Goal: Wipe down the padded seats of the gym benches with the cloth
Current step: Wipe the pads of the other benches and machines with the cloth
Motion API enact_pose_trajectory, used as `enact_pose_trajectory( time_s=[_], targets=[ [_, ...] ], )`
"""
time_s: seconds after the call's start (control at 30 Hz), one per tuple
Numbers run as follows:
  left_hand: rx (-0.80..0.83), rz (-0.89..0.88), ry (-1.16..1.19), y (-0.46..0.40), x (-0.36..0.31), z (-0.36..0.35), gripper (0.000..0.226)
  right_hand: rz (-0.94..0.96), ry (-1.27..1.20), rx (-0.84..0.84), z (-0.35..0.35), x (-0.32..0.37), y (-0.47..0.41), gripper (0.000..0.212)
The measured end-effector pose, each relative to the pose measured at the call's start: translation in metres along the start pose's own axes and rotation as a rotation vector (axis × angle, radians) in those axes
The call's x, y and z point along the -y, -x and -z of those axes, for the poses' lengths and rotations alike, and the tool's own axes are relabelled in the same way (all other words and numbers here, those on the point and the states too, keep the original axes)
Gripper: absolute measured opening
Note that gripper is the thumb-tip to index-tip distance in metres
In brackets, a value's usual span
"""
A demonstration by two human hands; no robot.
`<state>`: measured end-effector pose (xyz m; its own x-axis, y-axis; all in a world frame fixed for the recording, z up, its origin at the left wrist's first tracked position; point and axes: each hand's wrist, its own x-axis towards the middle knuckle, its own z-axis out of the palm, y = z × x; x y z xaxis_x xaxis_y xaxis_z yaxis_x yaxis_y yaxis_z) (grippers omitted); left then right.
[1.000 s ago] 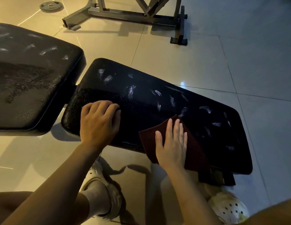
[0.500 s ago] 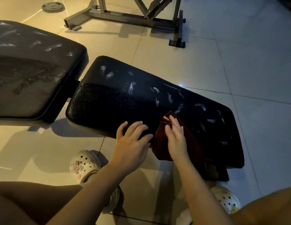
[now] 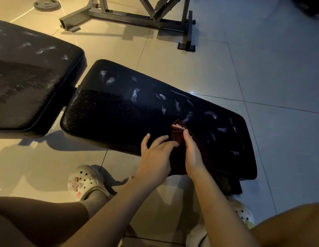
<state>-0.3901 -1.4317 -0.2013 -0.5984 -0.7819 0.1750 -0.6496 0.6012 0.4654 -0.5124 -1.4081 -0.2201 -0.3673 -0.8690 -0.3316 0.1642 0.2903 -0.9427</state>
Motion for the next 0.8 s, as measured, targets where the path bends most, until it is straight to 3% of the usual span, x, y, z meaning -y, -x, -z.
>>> enact_pose_trajectory(
  time_s=[0.1,0.2,0.33,0.5,0.6,0.8],
  targets=[
    [-0.017,0.028,0.218,0.011,-0.017,0.000,0.039,-0.007,-0.014,0.015,0.001,0.009,0.003,0.046],
    [-0.048,-0.048,0.208,0.021,-0.015,-0.001,0.038,0.054,0.035,0.011,0.000,0.012,0.004,0.022],
    [-0.158,-0.075,0.107,0.021,0.006,0.000,0.027,0.122,0.176,-0.008,0.004,0.003,0.000,0.052],
    [-0.237,0.010,-0.089,0.004,0.015,0.005,0.018,0.031,-0.086,-0.024,0.012,0.009,0.004,0.041],
    [-0.158,-0.008,-0.172,-0.004,0.005,-0.009,0.034,0.020,-0.097,-0.020,0.011,0.009,0.004,0.040],
    [-0.163,-0.021,-0.248,-0.009,-0.014,-0.022,0.033,0.021,-0.068,-0.024,0.009,0.011,0.004,0.043]
  ],
)
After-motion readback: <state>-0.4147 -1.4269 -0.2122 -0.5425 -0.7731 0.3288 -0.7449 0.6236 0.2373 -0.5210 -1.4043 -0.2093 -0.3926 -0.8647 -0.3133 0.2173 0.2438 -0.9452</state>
